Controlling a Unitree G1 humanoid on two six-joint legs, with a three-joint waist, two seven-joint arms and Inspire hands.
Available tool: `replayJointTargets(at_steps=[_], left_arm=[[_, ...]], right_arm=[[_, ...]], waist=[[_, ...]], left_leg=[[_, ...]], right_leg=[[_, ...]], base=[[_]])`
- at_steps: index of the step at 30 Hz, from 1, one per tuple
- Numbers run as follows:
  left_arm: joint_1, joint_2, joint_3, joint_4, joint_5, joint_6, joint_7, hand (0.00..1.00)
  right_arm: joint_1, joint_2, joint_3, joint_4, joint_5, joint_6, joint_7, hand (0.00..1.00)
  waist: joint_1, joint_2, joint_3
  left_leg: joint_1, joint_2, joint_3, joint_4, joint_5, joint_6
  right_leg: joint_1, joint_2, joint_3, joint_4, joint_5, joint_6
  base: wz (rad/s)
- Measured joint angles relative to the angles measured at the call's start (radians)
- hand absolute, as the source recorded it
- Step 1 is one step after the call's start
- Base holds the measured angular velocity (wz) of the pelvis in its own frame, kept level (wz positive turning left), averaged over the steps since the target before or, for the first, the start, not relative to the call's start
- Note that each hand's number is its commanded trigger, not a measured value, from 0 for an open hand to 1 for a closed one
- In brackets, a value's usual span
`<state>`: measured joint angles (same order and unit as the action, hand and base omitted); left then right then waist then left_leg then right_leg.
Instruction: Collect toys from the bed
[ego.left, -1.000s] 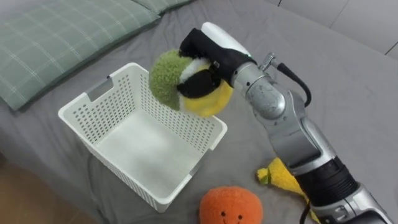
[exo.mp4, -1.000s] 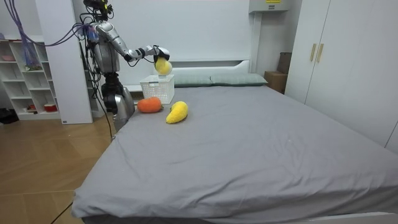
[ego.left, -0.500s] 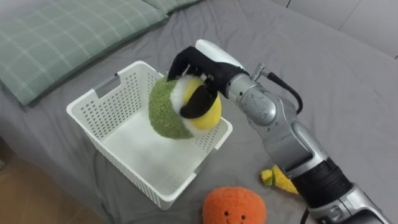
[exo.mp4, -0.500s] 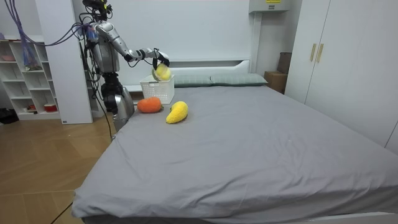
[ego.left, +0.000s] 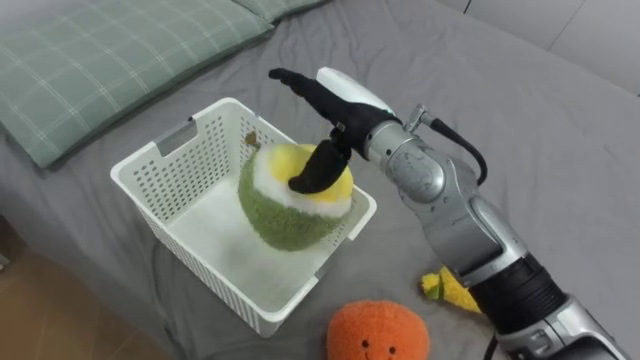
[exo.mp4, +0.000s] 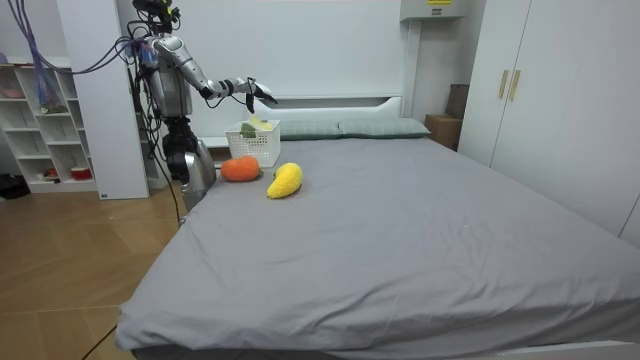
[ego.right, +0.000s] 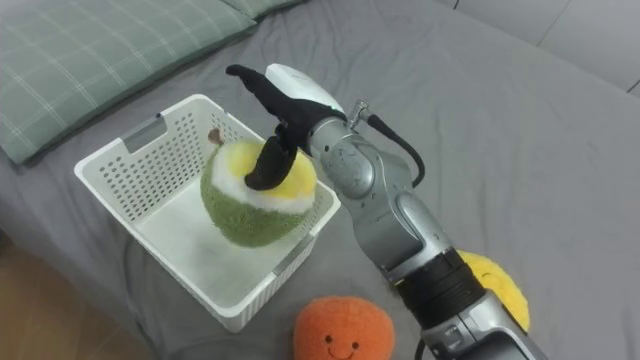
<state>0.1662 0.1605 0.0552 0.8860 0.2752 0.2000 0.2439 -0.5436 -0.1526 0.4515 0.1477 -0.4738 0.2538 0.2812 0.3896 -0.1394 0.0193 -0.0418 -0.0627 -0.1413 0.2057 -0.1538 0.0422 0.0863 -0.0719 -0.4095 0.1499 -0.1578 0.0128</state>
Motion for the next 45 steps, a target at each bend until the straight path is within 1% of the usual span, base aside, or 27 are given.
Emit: replayJointTargets(at_steps=[13,15,16,17,20,22,25,26,27,28,30,31,33,34,35,36,37,38,39,40,41,43,45], left_arm=[[-0.002,0.000,0.003,-0.003,0.002,0.002,0.005,0.00],[-0.002,0.000,0.003,-0.003,0.000,0.006,0.007,0.00],[-0.002,0.000,0.003,-0.003,0.000,0.008,0.007,0.00],[-0.003,-0.001,0.003,-0.004,0.001,0.011,0.007,0.00],[-0.009,-0.001,0.005,-0.005,0.004,0.012,0.005,0.00],[-0.009,-0.004,0.020,-0.006,0.004,0.011,0.005,0.00],[-0.009,-0.014,0.031,-0.007,0.002,0.008,0.005,0.00],[-0.007,-0.015,0.030,-0.007,0.001,0.006,0.005,0.00],[-0.007,-0.015,0.030,-0.007,0.001,-0.001,0.005,0.00],[-0.007,-0.015,0.028,-0.008,0.000,-0.005,0.005,0.00],[0.001,-0.022,0.028,-0.019,0.001,-0.008,0.005,0.00],[0.004,-0.025,0.028,-0.027,0.001,-0.008,0.005,0.00],[0.007,-0.037,0.024,-0.033,-0.002,-0.013,0.007,0.00],[0.009,-0.037,0.022,-0.032,-0.003,-0.017,0.009,0.00],[0.013,-0.035,0.022,-0.032,-0.003,-0.026,0.013,0.00],[0.019,-0.034,0.022,-0.030,-0.003,-0.033,0.016,0.00],[0.021,-0.035,0.022,-0.030,-0.003,-0.033,0.017,0.00],[0.027,-0.037,0.021,-0.031,-0.005,-0.035,0.017,0.00],[0.030,-0.038,0.022,-0.031,-0.006,-0.035,0.016,0.00],[0.030,-0.038,0.022,-0.031,-0.006,-0.035,0.016,0.00],[0.031,-0.038,0.022,-0.031,-0.006,-0.035,0.016,0.00],[0.032,-0.034,0.021,-0.029,-0.010,-0.035,0.016,0.00],[0.024,-0.032,0.022,-0.013,-0.010,-0.035,0.016,0.00]], right_arm=[[0.000,-0.011,-0.005,-0.006,0.003,-0.002,-0.029,0.00],[0.000,-0.013,-0.009,-0.008,0.002,-0.002,-0.039,0.00],[0.000,-0.013,-0.011,-0.011,0.001,-0.002,-0.039,0.00],[0.000,-0.013,-0.016,-0.013,-0.001,-0.002,-0.039,0.00],[0.000,-0.024,-0.047,-0.013,-0.004,-0.002,-0.039,0.00],[0.000,-0.029,-0.070,-0.014,-0.013,-0.003,-0.040,0.00],[0.024,-0.040,-0.126,-0.045,-0.020,-0.007,-0.054,0.00],[0.034,-0.040,-0.145,-0.058,-0.018,-0.017,-0.069,0.00],[0.043,-0.040,-0.162,-0.067,-0.017,-0.030,-0.085,0.00],[0.051,-0.041,-0.173,-0.076,-0.017,-0.036,-0.094,0.00],[0.072,-0.042,-0.204,-0.089,-0.016,-0.051,-0.127,0.00],[0.079,-0.045,-0.212,-0.090,-0.016,-0.052,-0.135,0.00],[0.120,-0.068,-0.236,-0.091,-0.010,-0.058,-0.156,0.00],[0.129,-0.075,-0.238,-0.091,-0.010,-0.058,-0.157,0.00],[0.143,-0.091,-0.243,-0.088,-0.009,-0.058,-0.157,0.00],[0.156,-0.097,-0.258,-0.084,0.001,-0.059,-0.157,0.00],[0.164,-0.100,-0.268,-0.081,0.004,-0.059,-0.157,0.00],[0.179,-0.104,-0.286,-0.072,0.021,-0.059,-0.160,0.00],[0.180,-0.108,-0.299,-0.044,0.031,-0.060,-0.163,0.00],[0.181,-0.109,-0.307,-0.028,0.034,-0.061,-0.166,0.00],[0.182,-0.110,-0.322,0.011,0.036,-0.062,-0.176,0.00],[0.185,-0.119,-0.323,0.068,0.035,-0.062,-0.194,0.00],[0.205,-0.129,-0.323,0.130,0.033,-0.059,-0.206,0.00]], waist=[[-0.010,-0.001,-0.0010],[-0.021,-0.001,-0.0006],[-0.024,-0.003,-0.0020],[-0.030,-0.001,-0.0008],[-0.033,-0.002,-0.0014],[-0.037,-0.001,-0.0014],[-0.040,0.000,-0.0006],[-0.046,0.002,-0.0007],[-0.062,0.005,0.0012],[-0.068,0.007,0.0023],[-0.089,0.013,-0.0004],[-0.092,0.015,-0.0013],[-0.111,0.031,-0.0046],[-0.117,0.033,-0.0064],[-0.133,0.035,-0.0074],[-0.148,0.036,-0.0068],[-0.150,0.037,-0.0067],[-0.161,0.037,-0.0066],[-0.172,0.037,-0.0065],[-0.176,0.037,-0.0065],[-0.189,0.036,-0.0071],[-0.200,0.033,-0.0079],[-0.205,0.030,-0.0098]], left_leg=[[-0.001,0.001,0.001,0.000,0.000,0.000],[-0.001,0.001,0.001,0.001,0.000,0.000],[0.000,0.001,0.001,0.002,0.000,0.000],[0.001,0.001,0.003,0.002,0.000,0.000],[0.002,0.003,0.012,0.001,0.000,0.000],[0.003,0.005,0.020,0.001,0.000,0.000],[0.017,0.006,0.033,-0.002,0.001,0.002],[0.020,0.008,0.041,-0.002,0.001,0.002],[0.020,0.010,0.044,-0.002,0.001,0.002],[0.020,0.010,0.046,-0.002,0.001,0.002],[0.028,0.014,0.061,-0.005,-0.001,0.003],[0.034,0.016,0.069,-0.009,-0.001,0.003],[0.055,0.017,0.082,-0.020,-0.001,0.005],[0.056,0.017,0.084,-0.021,-0.001,0.005],[0.056,0.017,0.088,-0.025,-0.001,0.005],[0.065,0.019,0.097,-0.027,-0.001,0.005],[0.071,0.021,0.102,-0.030,-0.001,0.005],[0.077,0.022,0.108,-0.037,-0.001,0.005],[0.085,0.023,0.114,-0.039,-0.002,0.005],[0.087,0.024,0.117,-0.040,-0.002,0.006],[0.091,0.024,0.120,-0.040,-0.003,0.006],[0.091,0.025,0.126,-0.040,-0.004,0.006],[0.088,0.027,0.134,-0.040,-0.005,0.007]], right_leg=[[0.000,0.000,0.000,0.000,0.000,0.000],[-0.002,0.000,0.001,0.001,0.000,0.000],[-0.002,0.000,0.001,0.001,0.000,0.000],[-0.002,0.000,0.003,0.001,0.000,0.000],[-0.004,0.001,0.019,0.001,0.000,0.000],[-0.006,0.002,0.028,0.001,0.000,-0.001],[-0.004,0.002,0.043,0.001,0.001,0.000],[-0.003,0.003,0.049,0.001,0.001,0.000],[-0.004,0.004,0.051,0.001,0.001,0.000],[-0.005,0.004,0.053,0.001,0.001,0.000],[-0.005,0.007,0.074,0.002,0.002,0.000],[-0.005,0.008,0.083,0.003,0.003,0.000],[0.004,0.006,0.095,0.005,0.004,0.001],[0.004,0.007,0.098,0.005,0.005,0.001],[0.004,0.007,0.104,0.005,0.005,0.001],[0.005,0.008,0.111,0.006,0.005,0.001],[0.006,0.008,0.115,0.006,0.005,0.000],[0.012,0.008,0.120,0.006,0.005,0.000],[0.015,0.009,0.126,0.006,0.005,0.001],[0.016,0.010,0.131,0.006,0.005,0.001],[0.019,0.010,0.131,0.006,0.005,0.001],[0.018,0.010,0.133,0.006,0.005,0.001],[0.011,0.010,0.134,0.009,0.005,0.001]], base=[[0.00],[0.00],[0.00],[-0.05],[-0.09],[-0.11],[-0.14],[-0.12],[-0.09],[-0.07],[-0.19],[-0.29],[-0.23],[-0.14],[-0.14],[-0.18],[-0.20],[-0.19],[-0.16],[-0.11],[-0.08],[-0.06],[-0.08]])
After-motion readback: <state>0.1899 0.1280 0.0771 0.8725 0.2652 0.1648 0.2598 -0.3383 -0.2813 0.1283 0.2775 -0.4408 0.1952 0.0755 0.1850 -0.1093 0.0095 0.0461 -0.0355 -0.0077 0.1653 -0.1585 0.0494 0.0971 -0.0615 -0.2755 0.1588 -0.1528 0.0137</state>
